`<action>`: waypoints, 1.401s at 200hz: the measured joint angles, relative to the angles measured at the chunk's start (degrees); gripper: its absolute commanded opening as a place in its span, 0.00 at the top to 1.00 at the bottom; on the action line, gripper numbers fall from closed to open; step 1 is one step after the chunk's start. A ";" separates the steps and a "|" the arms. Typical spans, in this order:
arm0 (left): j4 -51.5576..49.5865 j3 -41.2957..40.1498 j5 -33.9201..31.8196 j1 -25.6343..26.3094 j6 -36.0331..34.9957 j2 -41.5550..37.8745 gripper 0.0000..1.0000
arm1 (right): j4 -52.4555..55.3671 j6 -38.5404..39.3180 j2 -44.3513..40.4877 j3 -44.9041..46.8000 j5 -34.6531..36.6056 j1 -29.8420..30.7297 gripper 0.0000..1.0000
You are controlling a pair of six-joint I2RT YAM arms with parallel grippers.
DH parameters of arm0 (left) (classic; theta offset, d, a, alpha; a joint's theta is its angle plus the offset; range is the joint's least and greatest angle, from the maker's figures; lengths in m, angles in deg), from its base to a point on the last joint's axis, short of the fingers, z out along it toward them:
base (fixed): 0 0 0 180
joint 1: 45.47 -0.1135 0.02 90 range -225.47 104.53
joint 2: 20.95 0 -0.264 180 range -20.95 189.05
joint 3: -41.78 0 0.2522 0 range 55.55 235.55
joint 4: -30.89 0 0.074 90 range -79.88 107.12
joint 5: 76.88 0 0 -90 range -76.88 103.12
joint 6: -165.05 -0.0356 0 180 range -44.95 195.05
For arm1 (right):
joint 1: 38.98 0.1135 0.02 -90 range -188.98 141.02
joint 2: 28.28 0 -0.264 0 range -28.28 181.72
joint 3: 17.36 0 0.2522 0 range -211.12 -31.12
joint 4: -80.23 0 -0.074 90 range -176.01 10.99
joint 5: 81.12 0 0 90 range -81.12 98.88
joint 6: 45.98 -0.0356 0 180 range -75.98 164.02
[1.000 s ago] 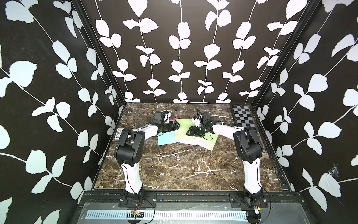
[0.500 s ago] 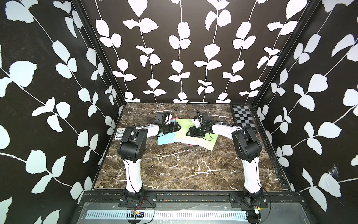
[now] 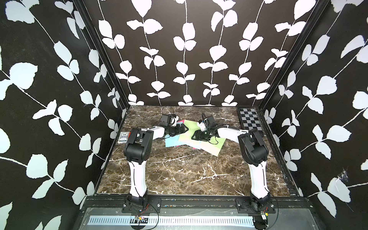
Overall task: Sort the scattered colored papers by color
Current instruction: Pick up the colored paper from the center of the board.
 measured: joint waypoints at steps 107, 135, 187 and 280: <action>0.94 0.07 2.82 0.00 1.25 0.04 0.14 | -0.70 -0.04 0.35 -0.11 -0.87 -0.02 0.42; -1.49 0.31 -0.96 -0.02 0.04 -0.02 0.12 | -0.76 -0.04 0.37 -0.11 -0.87 -0.02 0.42; -2.62 0.59 -4.92 0.11 -0.70 -0.61 0.11 | -0.87 -0.07 0.44 -0.11 -1.07 -0.02 0.42; -12.28 9.42 -2.25 0.11 -2.62 3.58 0.15 | -1.53 -0.22 0.66 -0.11 -1.64 -0.02 0.42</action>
